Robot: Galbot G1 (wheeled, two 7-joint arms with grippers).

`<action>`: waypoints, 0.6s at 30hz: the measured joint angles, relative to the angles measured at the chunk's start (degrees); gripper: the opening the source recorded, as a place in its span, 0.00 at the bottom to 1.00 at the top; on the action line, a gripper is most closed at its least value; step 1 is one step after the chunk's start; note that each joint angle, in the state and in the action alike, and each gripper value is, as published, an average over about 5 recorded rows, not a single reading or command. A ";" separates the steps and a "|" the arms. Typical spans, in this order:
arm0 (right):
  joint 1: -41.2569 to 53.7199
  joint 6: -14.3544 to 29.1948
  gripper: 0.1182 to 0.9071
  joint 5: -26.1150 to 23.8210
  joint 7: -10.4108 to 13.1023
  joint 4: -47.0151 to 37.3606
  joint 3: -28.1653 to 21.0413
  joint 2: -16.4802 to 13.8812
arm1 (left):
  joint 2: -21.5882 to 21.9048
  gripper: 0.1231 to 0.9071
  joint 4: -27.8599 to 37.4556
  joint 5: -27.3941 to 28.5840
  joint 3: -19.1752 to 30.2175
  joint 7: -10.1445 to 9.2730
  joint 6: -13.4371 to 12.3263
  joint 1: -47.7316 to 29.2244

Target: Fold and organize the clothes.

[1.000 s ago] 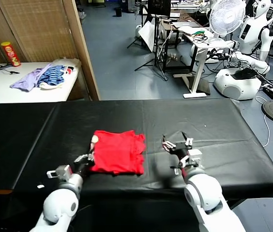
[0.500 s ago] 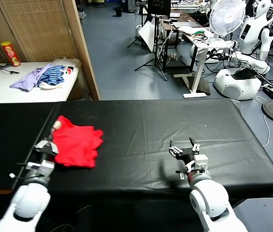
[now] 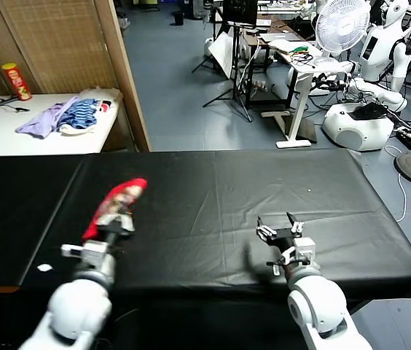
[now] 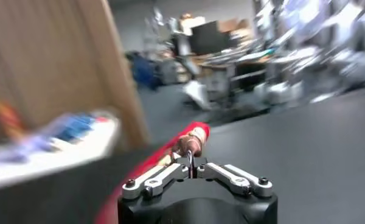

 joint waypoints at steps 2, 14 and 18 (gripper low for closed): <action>-0.03 0.43 0.86 0.45 -1.11 -0.22 -0.40 -0.29 | -2.78 0.03 1.29 -0.60 2.72 0.38 -1.51 -0.79; 2.72 -2.88 0.86 11.19 -5.39 -2.48 -5.98 -1.40 | -8.65 0.68 4.60 -4.15 9.68 11.40 -10.52 -1.26; 5.08 -3.86 0.86 15.52 -4.60 -4.75 -8.48 -0.13 | -8.06 0.84 3.38 -6.12 8.77 12.18 -11.93 -1.18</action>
